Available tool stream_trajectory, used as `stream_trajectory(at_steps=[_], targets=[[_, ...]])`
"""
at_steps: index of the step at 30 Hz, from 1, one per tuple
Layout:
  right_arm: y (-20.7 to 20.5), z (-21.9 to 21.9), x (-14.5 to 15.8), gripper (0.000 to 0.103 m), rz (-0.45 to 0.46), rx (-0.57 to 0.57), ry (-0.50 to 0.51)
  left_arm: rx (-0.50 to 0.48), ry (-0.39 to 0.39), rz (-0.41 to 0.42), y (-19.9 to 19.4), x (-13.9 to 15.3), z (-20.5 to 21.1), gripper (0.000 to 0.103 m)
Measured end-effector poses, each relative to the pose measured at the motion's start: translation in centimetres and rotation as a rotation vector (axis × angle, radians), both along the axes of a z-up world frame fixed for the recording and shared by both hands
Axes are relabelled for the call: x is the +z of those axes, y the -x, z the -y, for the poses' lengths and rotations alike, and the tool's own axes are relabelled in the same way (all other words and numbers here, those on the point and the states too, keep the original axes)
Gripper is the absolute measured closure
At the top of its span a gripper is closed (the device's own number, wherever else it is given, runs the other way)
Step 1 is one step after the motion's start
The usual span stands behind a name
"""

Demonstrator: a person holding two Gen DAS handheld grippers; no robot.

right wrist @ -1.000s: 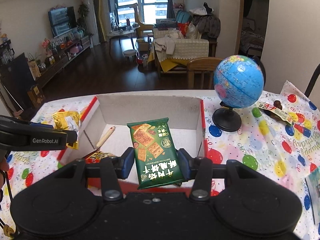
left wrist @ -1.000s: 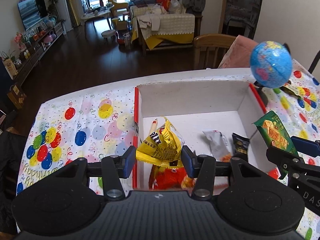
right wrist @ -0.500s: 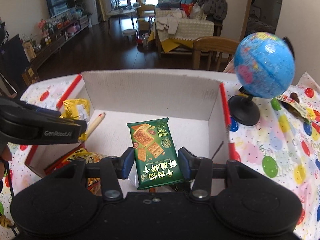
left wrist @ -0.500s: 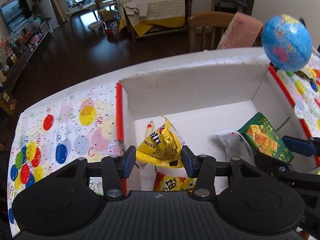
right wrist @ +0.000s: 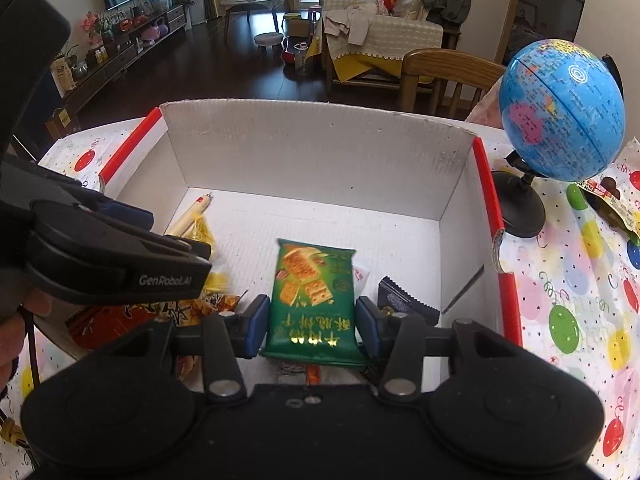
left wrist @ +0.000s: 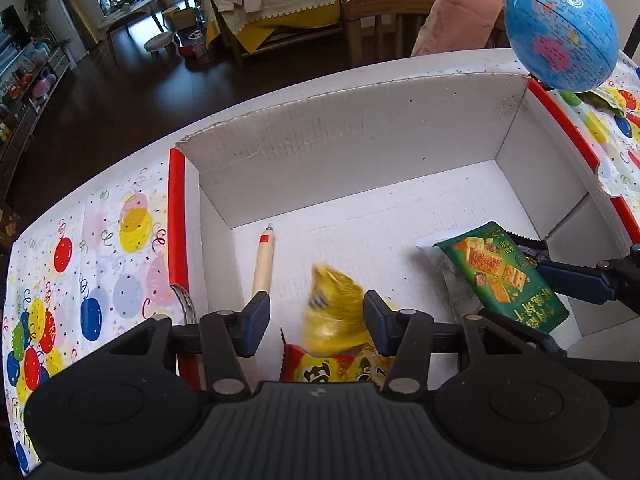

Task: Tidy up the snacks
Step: 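Carry both snacks into the red box and open both tools to release them, then withdraw both tools from the box back toward the remaining snacks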

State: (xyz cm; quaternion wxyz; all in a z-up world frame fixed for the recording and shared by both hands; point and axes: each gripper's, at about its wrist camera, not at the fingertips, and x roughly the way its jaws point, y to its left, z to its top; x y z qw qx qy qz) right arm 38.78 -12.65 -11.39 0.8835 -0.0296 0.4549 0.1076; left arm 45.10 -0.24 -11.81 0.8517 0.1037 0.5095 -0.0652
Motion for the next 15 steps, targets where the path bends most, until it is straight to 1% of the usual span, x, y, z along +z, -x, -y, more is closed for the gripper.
stream_trajectory(at_steps=[2,3,6,8,9,11,15], targets=[[-0.1,0.2,0.0,0.056,-0.002,0.0,-0.002,0.004,0.01,-0.002,0.0,0.2,-0.1,0.045],[0.0,0.2,0.1,0.056,0.0,-0.001,-0.003,0.005,0.02,0.0,0.1,0.4,-0.2,0.045],[0.2,0.6,0.4,0.051,0.006,-0.003,-0.02,0.014,0.034,0.009,0.3,1.0,-0.6,0.045],[0.6,0.8,0.8,0.046,0.016,-0.004,-0.023,0.019,0.046,0.016,0.6,1.4,-0.7,0.044],[0.8,0.9,1.1,0.045,0.022,-0.004,-0.026,0.02,0.049,0.022,0.8,1.7,-0.7,0.044],[1.2,1.1,1.7,0.041,0.033,-0.001,-0.034,0.022,0.055,0.03,1.2,2.4,-0.7,0.044],[2.4,1.5,3.0,0.039,0.063,0.006,-0.04,0.029,0.071,0.051,2.4,3.7,-0.9,0.042]])
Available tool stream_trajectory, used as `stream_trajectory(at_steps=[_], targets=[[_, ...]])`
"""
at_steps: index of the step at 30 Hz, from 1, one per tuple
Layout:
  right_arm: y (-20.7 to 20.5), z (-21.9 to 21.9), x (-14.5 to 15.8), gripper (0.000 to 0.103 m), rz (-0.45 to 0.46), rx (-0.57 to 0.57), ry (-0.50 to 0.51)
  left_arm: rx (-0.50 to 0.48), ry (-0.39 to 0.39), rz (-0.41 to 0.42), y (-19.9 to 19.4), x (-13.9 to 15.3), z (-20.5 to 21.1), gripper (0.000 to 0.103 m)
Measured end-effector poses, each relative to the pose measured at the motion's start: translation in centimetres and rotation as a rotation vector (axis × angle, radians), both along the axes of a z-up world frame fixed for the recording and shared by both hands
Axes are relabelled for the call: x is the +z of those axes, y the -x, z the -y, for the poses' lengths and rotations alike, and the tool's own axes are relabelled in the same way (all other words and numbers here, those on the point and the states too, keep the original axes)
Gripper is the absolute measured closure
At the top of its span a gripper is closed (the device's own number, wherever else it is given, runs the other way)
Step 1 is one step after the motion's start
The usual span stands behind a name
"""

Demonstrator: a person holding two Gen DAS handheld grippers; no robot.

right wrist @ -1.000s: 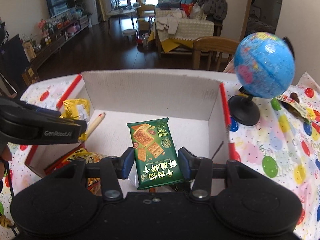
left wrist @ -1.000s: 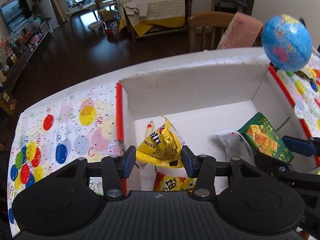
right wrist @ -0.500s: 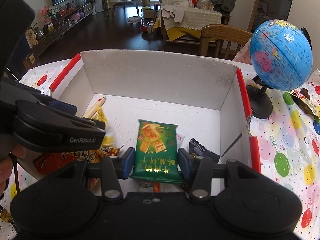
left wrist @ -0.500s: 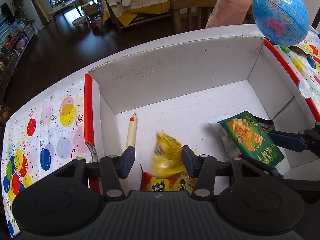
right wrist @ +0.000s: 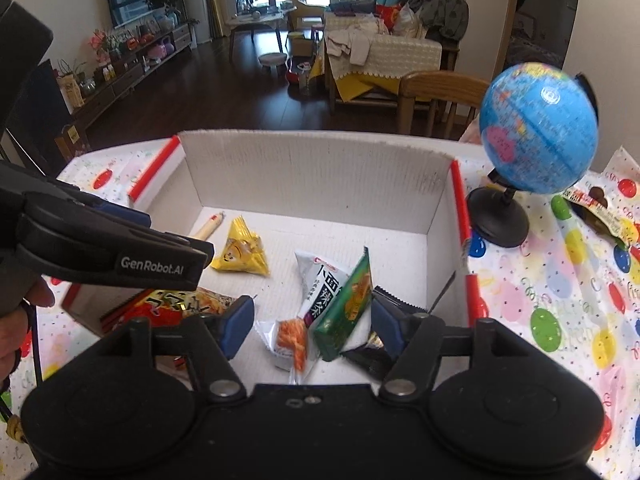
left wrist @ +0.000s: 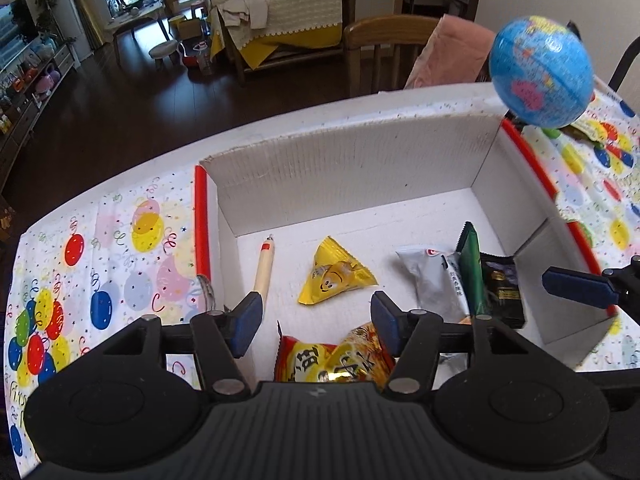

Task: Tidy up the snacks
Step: 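Withdraw both tools from the box back toward the remaining snacks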

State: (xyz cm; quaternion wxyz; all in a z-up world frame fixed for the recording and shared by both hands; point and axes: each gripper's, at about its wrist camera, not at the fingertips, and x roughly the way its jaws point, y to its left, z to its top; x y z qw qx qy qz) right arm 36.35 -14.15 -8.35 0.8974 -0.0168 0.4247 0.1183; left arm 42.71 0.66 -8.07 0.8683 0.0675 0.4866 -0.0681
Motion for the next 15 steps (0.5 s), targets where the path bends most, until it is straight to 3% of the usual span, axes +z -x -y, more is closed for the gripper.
stream_trajectory(at_steps=[15], targets=[[6.5,2.9,4.9,0.021,0.113,-0.015,-0.058,0.01,0.051,0.092,7.6,6.0,0.5,0.036]])
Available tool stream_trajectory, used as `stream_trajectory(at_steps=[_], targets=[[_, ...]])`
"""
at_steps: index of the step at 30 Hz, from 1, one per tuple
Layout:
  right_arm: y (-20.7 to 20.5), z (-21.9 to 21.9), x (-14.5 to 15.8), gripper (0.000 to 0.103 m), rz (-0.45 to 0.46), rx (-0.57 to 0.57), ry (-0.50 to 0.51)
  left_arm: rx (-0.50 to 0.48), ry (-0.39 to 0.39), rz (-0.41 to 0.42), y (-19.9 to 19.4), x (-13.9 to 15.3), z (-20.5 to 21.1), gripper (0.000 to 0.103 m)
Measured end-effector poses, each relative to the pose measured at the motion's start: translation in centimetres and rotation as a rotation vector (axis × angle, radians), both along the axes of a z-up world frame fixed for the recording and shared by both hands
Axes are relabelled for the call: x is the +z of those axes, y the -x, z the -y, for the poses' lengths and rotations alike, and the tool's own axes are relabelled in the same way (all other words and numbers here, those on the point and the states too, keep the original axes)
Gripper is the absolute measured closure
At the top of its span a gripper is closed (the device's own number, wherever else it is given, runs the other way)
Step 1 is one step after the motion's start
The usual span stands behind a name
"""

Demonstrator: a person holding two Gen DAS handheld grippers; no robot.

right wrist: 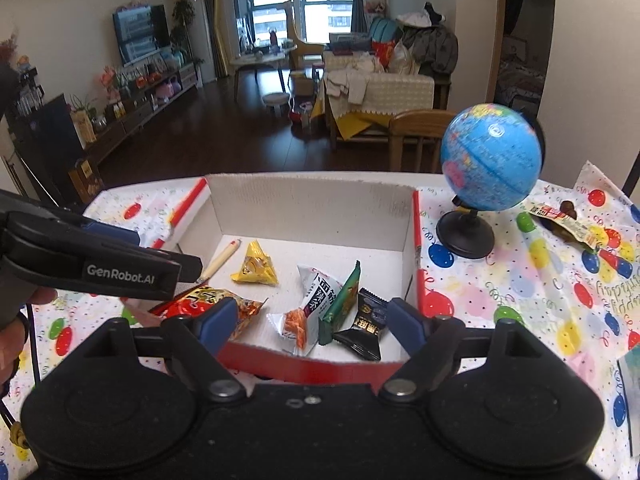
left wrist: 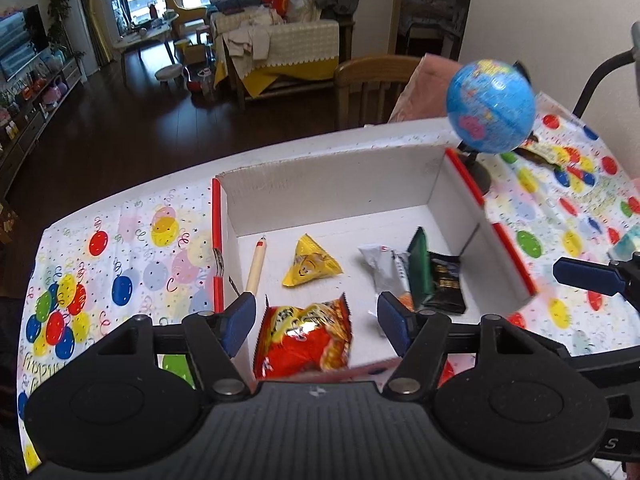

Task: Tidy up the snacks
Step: 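Withdraw both tools from the box back toward the remaining snacks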

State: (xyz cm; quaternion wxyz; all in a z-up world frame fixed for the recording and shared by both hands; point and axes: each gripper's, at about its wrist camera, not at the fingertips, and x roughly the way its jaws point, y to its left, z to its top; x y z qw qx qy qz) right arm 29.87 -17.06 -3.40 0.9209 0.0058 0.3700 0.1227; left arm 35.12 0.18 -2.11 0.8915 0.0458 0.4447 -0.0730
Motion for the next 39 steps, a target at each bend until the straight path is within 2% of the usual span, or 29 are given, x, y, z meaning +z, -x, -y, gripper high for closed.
stream_trajectory(at_steps=[9,15,21,30,34,39], targets=[[4.6,1.9,2.4,0.017,0.065,0.023,-0.053,0.01,0.054,0.06,5.6,3.1,0.6,0.029],[7.7,3.1,3.3,0.013,0.09,0.039,-0.081,0.01,0.086,0.098,9.3,4.4,0.9,0.022],[10.7,4.1,3.4,0.013,0.102,0.046,-0.109,0.027,0.12,0.118,12.8,4.8,0.9,0.021],[14.2,5.5,1.5,0.008,0.08,0.026,-0.143,0.084,0.141,0.119,17.2,3.2,0.8,0.017],[15.5,5.9,0.4,0.006,0.061,0.017,-0.148,0.119,0.163,0.103,18.4,1.9,0.4,0.003],[16.9,6.4,-1.4,0.003,0.04,-0.011,-0.175,0.162,0.19,0.075,20.0,-0.1,-0.2,0.002]])
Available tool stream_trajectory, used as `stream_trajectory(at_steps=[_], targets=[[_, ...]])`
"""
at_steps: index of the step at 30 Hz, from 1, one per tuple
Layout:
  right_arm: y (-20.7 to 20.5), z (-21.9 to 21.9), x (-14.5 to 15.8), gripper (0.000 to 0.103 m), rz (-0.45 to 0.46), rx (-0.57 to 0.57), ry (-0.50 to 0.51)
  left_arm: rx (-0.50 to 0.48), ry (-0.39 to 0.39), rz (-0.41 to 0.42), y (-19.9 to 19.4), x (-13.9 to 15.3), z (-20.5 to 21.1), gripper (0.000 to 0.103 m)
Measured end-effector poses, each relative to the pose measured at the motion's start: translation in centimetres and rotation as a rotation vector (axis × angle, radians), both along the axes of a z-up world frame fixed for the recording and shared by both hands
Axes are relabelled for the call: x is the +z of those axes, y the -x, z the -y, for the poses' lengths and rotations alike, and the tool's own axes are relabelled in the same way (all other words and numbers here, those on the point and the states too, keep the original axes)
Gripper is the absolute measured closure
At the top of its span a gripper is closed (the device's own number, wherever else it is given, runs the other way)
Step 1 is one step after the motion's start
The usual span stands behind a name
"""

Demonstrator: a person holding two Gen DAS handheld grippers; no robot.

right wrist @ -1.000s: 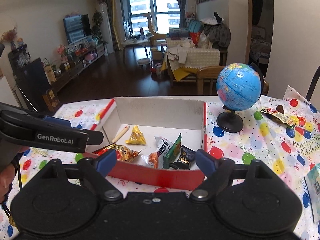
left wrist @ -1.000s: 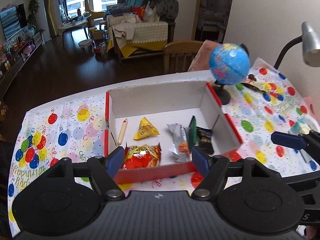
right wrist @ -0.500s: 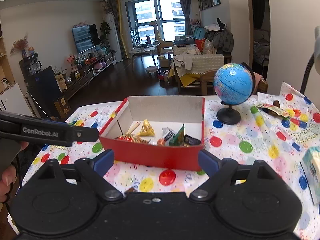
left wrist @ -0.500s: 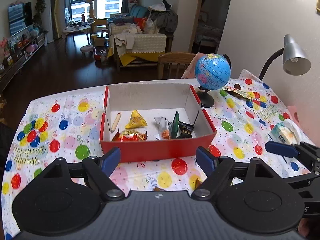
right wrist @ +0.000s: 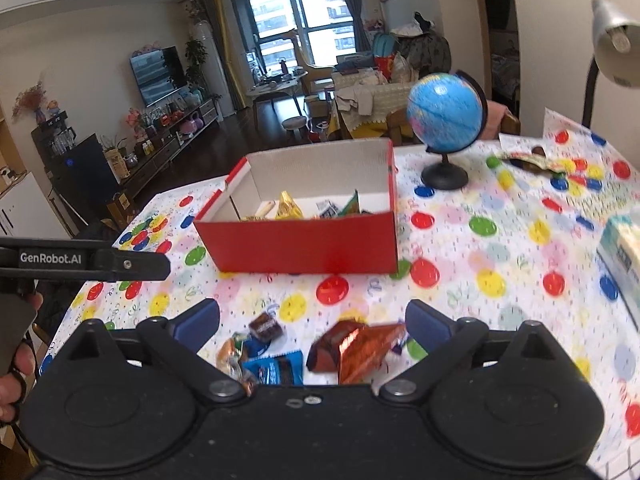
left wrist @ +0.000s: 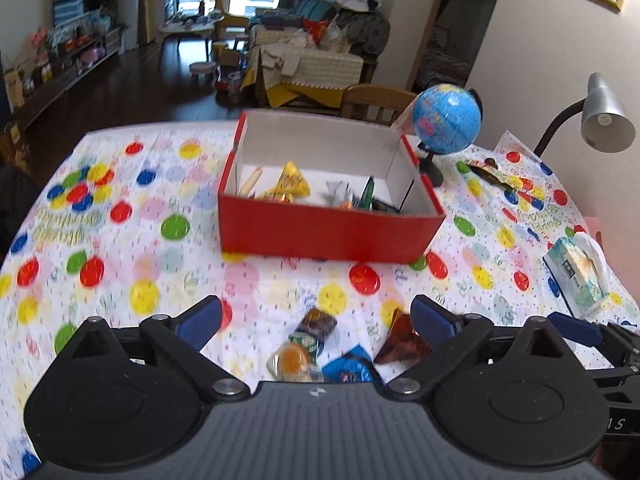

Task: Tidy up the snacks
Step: 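Withdraw both tools from the box back toward the remaining snacks, then grasp the clear bread bun with the left tool while the right tool grasps the brown foil bag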

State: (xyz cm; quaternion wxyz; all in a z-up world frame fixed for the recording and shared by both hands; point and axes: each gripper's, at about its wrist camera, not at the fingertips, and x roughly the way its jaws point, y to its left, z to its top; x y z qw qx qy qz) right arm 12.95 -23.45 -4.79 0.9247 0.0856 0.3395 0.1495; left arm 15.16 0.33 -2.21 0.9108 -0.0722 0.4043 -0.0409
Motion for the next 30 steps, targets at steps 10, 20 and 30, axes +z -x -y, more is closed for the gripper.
stream_trajectory(at_steps=[10,20,30], targets=[[0.8,0.0,-3.9,0.003,-0.098,-0.038,-0.002,0.059,-0.009,-0.128,0.6,-5.1,-0.6,0.002],[-1.4,-0.4,-5.6,0.005,-0.124,-0.114,0.019,0.075,-0.041,-0.204,-1.3,-8.6,-0.3,0.002],[-4.9,-1.1,-7.2,0.008,-0.189,-0.172,0.026,0.106,-0.049,-0.24,-4.0,-10.6,-0.4,0.002]])
